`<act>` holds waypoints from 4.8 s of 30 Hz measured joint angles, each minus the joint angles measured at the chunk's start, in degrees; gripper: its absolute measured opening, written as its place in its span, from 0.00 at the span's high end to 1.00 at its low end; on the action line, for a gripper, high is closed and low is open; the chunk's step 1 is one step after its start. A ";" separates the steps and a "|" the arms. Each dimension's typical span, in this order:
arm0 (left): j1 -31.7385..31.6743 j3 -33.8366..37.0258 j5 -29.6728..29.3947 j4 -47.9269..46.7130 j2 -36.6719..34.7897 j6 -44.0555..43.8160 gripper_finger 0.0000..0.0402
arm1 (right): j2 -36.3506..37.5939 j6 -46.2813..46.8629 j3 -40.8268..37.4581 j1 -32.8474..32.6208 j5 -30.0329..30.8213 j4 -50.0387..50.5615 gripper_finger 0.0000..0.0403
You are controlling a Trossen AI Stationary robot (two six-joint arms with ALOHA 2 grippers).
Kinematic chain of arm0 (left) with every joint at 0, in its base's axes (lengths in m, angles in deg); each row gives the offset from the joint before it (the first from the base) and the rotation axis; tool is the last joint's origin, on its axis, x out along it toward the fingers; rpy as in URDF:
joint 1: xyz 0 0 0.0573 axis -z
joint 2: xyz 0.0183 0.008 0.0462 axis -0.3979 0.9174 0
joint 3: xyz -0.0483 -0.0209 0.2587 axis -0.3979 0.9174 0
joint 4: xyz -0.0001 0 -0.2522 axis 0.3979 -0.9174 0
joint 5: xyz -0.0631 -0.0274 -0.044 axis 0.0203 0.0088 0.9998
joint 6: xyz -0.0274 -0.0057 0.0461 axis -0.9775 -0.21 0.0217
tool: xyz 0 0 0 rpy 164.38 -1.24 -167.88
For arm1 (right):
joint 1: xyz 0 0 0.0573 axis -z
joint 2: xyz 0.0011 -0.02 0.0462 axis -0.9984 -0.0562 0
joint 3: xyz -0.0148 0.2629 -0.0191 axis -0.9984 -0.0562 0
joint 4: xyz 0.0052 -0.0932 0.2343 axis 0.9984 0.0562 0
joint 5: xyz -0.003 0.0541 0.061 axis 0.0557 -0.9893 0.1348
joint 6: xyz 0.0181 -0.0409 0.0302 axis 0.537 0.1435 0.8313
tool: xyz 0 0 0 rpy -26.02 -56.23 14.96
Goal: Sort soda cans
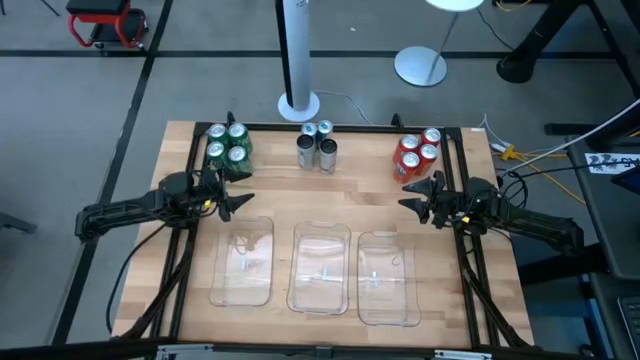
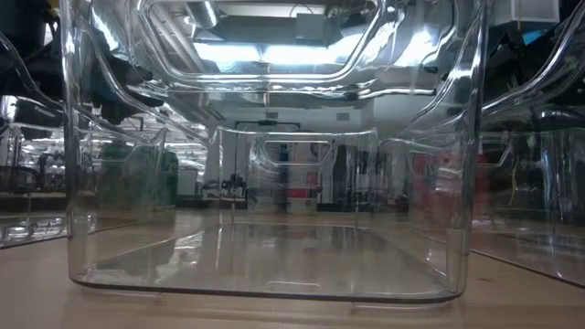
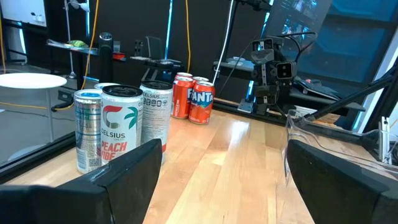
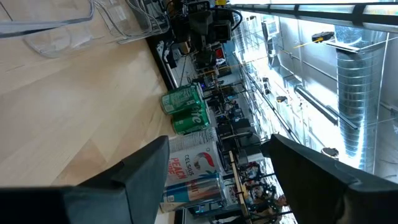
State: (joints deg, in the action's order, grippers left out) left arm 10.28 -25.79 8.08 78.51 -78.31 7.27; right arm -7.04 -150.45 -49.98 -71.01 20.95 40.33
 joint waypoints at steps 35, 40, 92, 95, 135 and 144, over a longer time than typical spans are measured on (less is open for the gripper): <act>0.00 0.00 0.00 0.00 0.02 -3.02 0.17 | 0.00 0.00 0.02 0.00 0.00 0.01 0.31; 0.01 0.00 0.00 0.02 0.02 -5.32 0.17 | 0.00 0.00 0.00 0.00 0.00 0.00 0.31; -1.07 -27.29 -26.73 -14.83 27.47 -8.45 0.17 | 0.00 -1.11 0.59 0.00 6.66 0.10 0.31; -2.87 -31.71 -26.75 -19.15 31.58 -8.72 0.17 | 0.00 -1.16 0.61 0.00 6.66 0.95 0.31; -27.87 -50.07 -11.37 -48.50 61.64 -8.18 0.17 | 0.00 -6.03 0.92 0.00 8.63 2.93 0.31; -27.89 -50.07 -11.52 -50.16 61.72 -7.29 0.17 | 0.00 -5.92 0.92 0.00 8.63 3.04 0.31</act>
State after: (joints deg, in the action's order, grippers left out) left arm -17.61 -75.86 -3.44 28.35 -16.59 -0.02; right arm -7.04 -156.37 -49.06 -71.01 29.58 43.37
